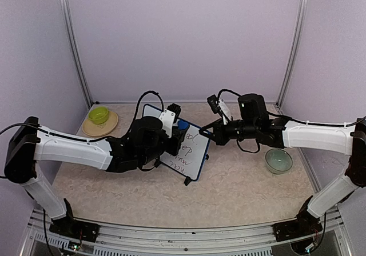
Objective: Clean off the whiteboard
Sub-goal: Erase the center of the whiteboard.
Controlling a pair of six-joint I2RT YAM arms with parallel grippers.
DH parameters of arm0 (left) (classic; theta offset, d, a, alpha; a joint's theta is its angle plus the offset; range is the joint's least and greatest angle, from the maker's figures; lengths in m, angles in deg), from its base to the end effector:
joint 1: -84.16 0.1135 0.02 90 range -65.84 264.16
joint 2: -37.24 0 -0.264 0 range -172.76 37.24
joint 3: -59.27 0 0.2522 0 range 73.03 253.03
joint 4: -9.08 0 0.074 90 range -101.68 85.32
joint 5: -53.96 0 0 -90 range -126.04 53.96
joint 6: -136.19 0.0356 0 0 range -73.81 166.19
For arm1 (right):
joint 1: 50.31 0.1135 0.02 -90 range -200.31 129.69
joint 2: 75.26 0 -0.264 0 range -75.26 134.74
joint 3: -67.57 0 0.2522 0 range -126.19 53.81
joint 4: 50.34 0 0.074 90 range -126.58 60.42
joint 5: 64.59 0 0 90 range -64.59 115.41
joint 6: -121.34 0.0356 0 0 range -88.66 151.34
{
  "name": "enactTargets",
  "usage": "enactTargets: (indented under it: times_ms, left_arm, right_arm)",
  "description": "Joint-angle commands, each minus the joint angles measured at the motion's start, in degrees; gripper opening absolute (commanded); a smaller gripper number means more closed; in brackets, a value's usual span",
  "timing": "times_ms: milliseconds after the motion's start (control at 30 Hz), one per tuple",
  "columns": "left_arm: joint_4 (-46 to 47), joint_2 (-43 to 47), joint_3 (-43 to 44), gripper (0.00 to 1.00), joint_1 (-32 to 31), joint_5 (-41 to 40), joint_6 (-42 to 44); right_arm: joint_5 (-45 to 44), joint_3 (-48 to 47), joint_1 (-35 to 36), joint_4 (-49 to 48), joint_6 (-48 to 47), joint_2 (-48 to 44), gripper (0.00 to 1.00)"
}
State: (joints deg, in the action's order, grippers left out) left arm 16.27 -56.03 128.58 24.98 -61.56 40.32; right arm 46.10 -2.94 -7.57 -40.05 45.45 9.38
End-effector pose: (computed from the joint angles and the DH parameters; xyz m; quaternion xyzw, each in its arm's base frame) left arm 0.2013 -0.3074 0.2440 0.2335 0.7587 -0.1633 0.5858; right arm 0.2394 0.2384 0.2704 -0.2987 0.7773 0.3864 0.3967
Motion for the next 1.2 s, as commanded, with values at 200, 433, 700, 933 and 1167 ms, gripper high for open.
enactTargets:
  times_ms: [200, 433, 700, 933, 1167]
  left_arm:
    - [2.51, 0.19, -8.52, 0.18, -0.04, -1.17, -5.46]
    - [2.73, 0.58, -11.45, 0.18, -0.23, -0.93, -7.0]
    - [3.99, 2.88, -6.9, 0.18, -0.2, -1.09, -3.73]
    - [3.95, 2.62, -0.06, 0.18, -0.24, 0.61, -0.45]
    - [3.48, 0.76, -1.86, 0.18, -1.73, 0.04, -2.24]
  right_arm:
    - [8.91, 0.67, 3.58, 6.95, -3.27, 3.3, 0.0]
    - [9.2, 0.74, 3.53, 6.39, -2.86, 3.95, 0.0]
    - [9.2, 0.71, 3.55, 6.06, -2.44, 4.0, 0.0]
    - [9.12, 0.46, 3.55, 6.51, -2.28, 3.48, 0.0]
    - [8.67, -0.16, 3.58, 7.4, -0.77, 2.01, 0.0]
